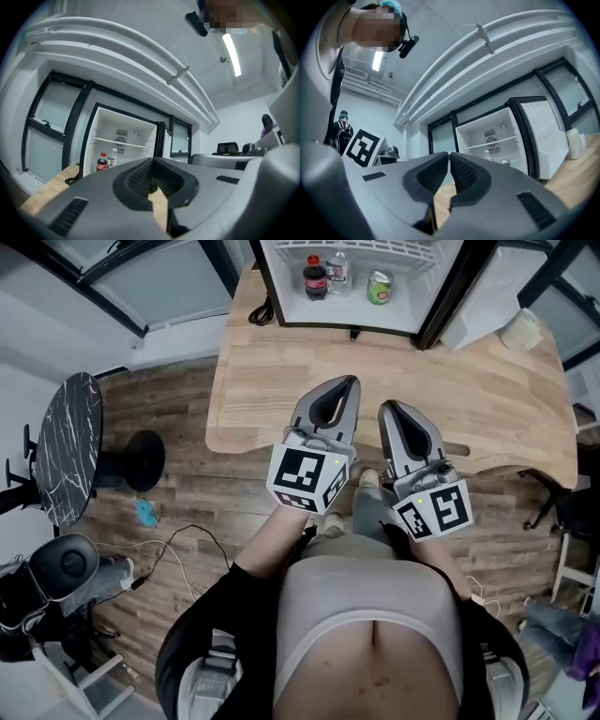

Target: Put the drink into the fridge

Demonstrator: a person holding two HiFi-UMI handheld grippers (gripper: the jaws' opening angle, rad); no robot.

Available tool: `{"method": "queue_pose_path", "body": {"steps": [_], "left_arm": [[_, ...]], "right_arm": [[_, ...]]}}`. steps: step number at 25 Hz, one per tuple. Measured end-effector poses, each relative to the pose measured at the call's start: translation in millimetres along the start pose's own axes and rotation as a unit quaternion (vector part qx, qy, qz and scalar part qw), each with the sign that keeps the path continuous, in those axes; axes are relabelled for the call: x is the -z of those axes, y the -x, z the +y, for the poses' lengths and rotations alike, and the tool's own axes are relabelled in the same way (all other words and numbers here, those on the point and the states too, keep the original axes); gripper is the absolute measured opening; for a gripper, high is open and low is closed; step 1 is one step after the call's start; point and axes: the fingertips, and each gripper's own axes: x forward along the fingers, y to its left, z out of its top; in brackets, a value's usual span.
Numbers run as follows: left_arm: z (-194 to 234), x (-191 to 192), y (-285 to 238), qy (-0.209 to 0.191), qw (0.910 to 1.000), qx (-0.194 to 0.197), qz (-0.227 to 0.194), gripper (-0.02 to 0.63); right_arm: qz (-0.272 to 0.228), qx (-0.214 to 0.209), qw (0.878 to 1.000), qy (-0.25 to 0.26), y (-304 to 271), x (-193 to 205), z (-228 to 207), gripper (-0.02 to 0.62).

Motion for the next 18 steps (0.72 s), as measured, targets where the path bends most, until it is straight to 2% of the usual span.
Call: {"method": "queue_pose_path", "body": {"steps": [10,18], "left_arm": [[-21,-10,24,0.001,0.9999,0.008,-0.013,0.006],[-32,-6,43,0.004,0.9997,0.021,-0.011,0.006]], "right_arm": [[-0.003,-0.006,1.0,0.009,20,-9,21,0.038],[-0.008,0.006,1.0,0.004,37,-7,36,0.038]]}}
